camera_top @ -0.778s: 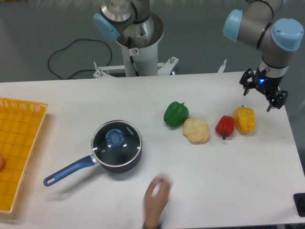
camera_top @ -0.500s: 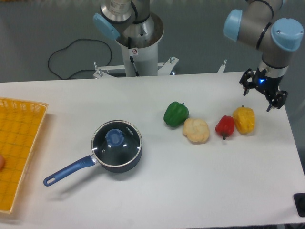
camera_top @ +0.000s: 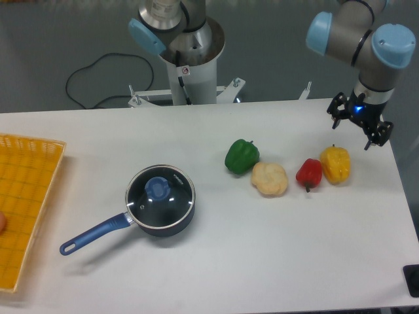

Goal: Open the lid

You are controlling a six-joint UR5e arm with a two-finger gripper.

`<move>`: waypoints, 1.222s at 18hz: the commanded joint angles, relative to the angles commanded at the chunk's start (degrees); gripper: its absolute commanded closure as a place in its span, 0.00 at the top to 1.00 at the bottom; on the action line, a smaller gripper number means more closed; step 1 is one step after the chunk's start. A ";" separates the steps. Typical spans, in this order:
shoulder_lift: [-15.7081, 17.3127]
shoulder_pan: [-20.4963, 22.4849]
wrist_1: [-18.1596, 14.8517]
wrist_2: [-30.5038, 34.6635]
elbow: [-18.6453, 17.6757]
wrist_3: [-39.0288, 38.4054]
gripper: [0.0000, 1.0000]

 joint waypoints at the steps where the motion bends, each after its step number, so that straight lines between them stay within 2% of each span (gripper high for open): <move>1: 0.53 -0.18 -0.17 0.35 -0.09 -0.35 1.00; 5: 1.58 -0.71 -0.70 0.80 -0.70 -3.68 1.00; 9: 1.94 -4.83 -0.44 0.62 -2.02 -14.22 1.00; 13: 2.11 -8.61 -0.44 0.80 -2.11 -19.33 1.00; 22: 3.17 -15.99 -0.53 1.76 -2.55 -19.16 1.00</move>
